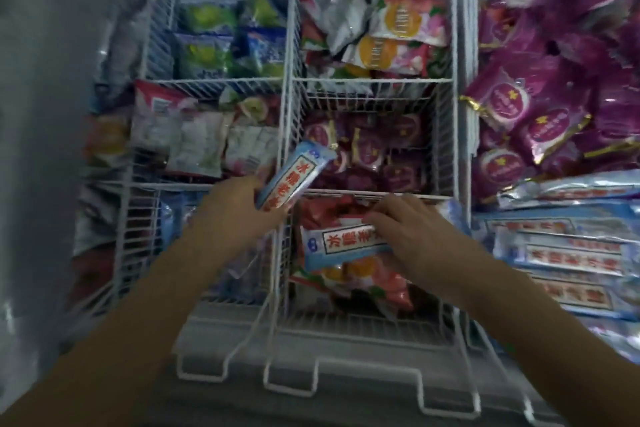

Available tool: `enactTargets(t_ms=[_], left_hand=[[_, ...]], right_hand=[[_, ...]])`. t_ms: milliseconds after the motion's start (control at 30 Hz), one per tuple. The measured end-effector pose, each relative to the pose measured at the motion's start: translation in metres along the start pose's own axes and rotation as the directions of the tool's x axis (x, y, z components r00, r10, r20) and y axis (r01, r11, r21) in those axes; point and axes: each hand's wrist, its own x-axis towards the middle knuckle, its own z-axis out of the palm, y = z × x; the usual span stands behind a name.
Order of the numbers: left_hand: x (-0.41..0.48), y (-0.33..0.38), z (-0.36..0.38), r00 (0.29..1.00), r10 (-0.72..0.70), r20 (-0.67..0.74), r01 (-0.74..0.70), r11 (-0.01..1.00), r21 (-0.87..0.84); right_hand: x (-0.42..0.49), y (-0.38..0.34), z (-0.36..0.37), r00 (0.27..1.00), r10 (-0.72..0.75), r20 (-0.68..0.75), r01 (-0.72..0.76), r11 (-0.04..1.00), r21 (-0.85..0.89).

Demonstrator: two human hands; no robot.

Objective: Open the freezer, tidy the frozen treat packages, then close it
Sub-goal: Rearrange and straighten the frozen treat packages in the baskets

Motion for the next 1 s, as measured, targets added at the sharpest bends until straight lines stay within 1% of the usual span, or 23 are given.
enactTargets(t_ms=[67,133,200,233,300,333,400,467,500,567,600,633,700,733,767,800,833,867,933,1000], left_hand=[[-0.008,-0.061,-0.009,0.982,-0.185,0.035,0.185,0.983,-0.001],[-0.008,-0.108,-0.008,0.945,-0.311,0.099,0.309,0.95,0.036],[-0.002,-0.137,-0.001,0.914,-0.349,0.206,0.338,0.937,0.087],[0.003,-0.147,0.004,0.898,-0.358,0.255,0.34,0.934,0.113],[0.014,-0.163,0.017,0.869,-0.379,0.318,0.338,0.924,0.177],[0.02,-0.169,0.025,0.862,-0.391,0.323,0.338,0.918,0.208],[0.03,-0.181,0.04,0.885,-0.39,0.253,0.339,0.914,0.224],[0.039,-0.187,0.056,0.914,-0.384,0.133,0.363,0.918,0.158],[0.043,-0.188,0.064,0.915,-0.397,0.07,0.389,0.916,0.1],[0.048,-0.19,0.074,0.896,-0.443,-0.013,0.443,0.896,-0.024],[0.049,-0.192,0.077,0.888,-0.459,-0.035,0.456,0.887,-0.064],[0.049,-0.194,0.078,0.881,-0.471,-0.044,0.466,0.881,-0.081],[0.047,-0.195,0.078,0.864,-0.503,-0.027,0.502,0.864,-0.046],[0.046,-0.194,0.076,0.852,-0.524,-0.02,0.523,0.852,-0.02],[0.044,-0.19,0.072,0.846,-0.532,-0.026,0.532,0.847,-0.015],[0.042,-0.186,0.068,0.854,-0.517,-0.055,0.516,0.856,-0.031],[0.04,-0.181,0.062,0.875,-0.472,-0.11,0.468,0.881,-0.06],[0.037,-0.175,0.057,0.901,-0.394,-0.181,0.384,0.919,-0.086],[0.029,-0.162,0.05,0.934,-0.177,-0.31,0.156,0.983,-0.093],[0.021,-0.139,0.049,0.93,0.003,-0.367,-0.025,0.998,-0.056]], right_hand=[[0.044,-0.041,0.016,0.991,-0.129,0.026,0.13,0.991,-0.035],[0.085,-0.082,0.034,0.967,-0.247,0.069,0.253,0.964,-0.086],[0.119,-0.121,0.052,0.93,-0.332,0.157,0.352,0.927,-0.129],[0.134,-0.136,0.061,0.913,-0.348,0.215,0.384,0.909,-0.16],[0.16,-0.154,0.08,0.887,-0.321,0.331,0.403,0.89,-0.216],[0.169,-0.158,0.088,0.874,-0.304,0.38,0.407,0.884,-0.231],[0.186,-0.158,0.103,0.846,-0.27,0.459,0.417,0.872,-0.255],[0.197,-0.153,0.117,0.826,-0.235,0.513,0.424,0.858,-0.289],[0.201,-0.149,0.124,0.824,-0.239,0.514,0.425,0.86,-0.283],[0.205,-0.144,0.137,0.821,-0.284,0.496,0.456,0.849,-0.269],[0.207,-0.144,0.141,0.828,-0.321,0.459,0.483,0.825,-0.293],[0.207,-0.145,0.145,0.829,-0.355,0.433,0.51,0.798,-0.322],[0.205,-0.15,0.15,0.818,-0.405,0.408,0.551,0.755,-0.355],[0.202,-0.152,0.154,0.823,-0.407,0.396,0.541,0.774,-0.329],[0.198,-0.153,0.154,0.848,-0.389,0.361,0.505,0.801,-0.323],[0.193,-0.152,0.151,0.889,-0.371,0.271,0.447,0.834,-0.325],[0.189,-0.151,0.145,0.926,-0.343,0.159,0.377,0.87,-0.317],[0.181,-0.147,0.137,0.948,-0.31,0.067,0.317,0.913,-0.258],[0.162,-0.134,0.115,0.976,-0.211,-0.047,0.207,0.976,-0.074],[0.136,-0.112,0.088,0.989,-0.055,-0.136,0.062,0.997,0.047]])
